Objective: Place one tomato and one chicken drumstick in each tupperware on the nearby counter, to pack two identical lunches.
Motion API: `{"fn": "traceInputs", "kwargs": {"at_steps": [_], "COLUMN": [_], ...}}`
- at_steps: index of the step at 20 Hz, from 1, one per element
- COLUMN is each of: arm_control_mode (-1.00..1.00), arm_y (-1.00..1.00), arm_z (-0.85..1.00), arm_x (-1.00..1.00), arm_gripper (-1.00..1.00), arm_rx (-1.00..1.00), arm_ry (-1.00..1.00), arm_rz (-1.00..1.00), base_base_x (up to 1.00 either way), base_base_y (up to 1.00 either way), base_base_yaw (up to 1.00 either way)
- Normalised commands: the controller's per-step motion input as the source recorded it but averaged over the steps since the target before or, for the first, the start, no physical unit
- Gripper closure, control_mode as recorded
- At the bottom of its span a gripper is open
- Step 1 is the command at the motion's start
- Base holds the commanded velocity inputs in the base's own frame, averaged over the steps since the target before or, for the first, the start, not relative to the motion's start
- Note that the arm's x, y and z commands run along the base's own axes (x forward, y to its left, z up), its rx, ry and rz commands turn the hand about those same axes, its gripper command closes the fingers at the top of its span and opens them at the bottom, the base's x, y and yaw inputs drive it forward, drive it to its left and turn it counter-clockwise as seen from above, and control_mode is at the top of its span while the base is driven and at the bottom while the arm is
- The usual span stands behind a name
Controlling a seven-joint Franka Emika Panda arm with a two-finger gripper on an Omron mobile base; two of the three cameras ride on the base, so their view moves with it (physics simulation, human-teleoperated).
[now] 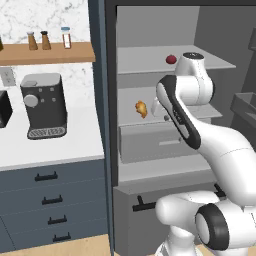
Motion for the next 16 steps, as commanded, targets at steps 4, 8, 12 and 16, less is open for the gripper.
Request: {"fn": "traceInputs", "kwargs": {"at_steps": [4, 8, 12, 16], "arm_control_mode": [-1.0, -1.0, -1.0, -1.0], "arm_y": [-0.01, -0.05, -0.04, -0.01], "arm_z": [-0.12, -0.22, -0.34, -0.17], "arm_x": [0.0, -0.27, -0.14, 0.02], "arm_gripper": [-1.0, -1.0, -1.0, -1.0], "arm_rx": [0.0, 0.0, 0.0, 0.05], "arm_ry": [-0.11, -0.29, -0.27, -0.03], "arm_rz": [0.0, -0.04, 0.0, 0.0], "base_base_x": [0.0, 0.0, 0.0, 0.0], "base_base_y": [0.0, 0.0, 0.0, 0.0], "base_base_yaw": [0.0, 0.0, 0.0, 0.0]}}
